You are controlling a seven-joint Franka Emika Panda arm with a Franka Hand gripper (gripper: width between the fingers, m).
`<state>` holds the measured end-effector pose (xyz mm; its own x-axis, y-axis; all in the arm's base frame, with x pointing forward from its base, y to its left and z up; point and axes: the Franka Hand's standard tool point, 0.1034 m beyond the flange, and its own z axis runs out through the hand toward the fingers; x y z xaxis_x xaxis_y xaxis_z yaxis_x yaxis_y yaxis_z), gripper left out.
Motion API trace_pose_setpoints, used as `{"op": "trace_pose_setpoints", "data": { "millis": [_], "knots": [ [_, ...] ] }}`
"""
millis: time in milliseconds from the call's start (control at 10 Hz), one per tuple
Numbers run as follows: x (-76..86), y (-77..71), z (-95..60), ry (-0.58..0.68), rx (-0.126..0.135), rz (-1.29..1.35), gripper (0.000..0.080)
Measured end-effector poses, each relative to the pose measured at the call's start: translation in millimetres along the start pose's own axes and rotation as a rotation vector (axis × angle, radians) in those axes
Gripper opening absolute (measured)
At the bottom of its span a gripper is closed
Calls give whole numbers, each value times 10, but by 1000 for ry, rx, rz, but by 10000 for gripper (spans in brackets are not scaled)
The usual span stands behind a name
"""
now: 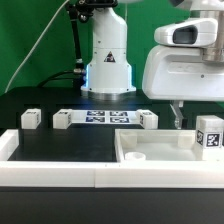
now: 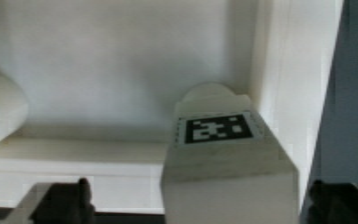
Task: Assemble one leg
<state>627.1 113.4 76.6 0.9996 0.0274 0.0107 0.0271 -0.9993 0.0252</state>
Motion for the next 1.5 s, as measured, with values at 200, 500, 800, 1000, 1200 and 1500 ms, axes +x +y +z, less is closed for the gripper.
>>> {"op": "trace_pose_setpoints", "data": {
  "millis": [200, 500, 800, 1000, 1200, 1500],
  "knots": [
    [0, 0, 0, 0, 0, 0, 329],
    [0, -3, 0, 0, 2, 22, 290],
    [5, 6, -2, -4, 36, 280, 290],
    [2, 16, 8, 4, 51, 452, 290],
    [8, 24, 11, 3, 71, 617, 291],
    [1, 4, 16, 9, 80, 924, 291]
  ]
}}
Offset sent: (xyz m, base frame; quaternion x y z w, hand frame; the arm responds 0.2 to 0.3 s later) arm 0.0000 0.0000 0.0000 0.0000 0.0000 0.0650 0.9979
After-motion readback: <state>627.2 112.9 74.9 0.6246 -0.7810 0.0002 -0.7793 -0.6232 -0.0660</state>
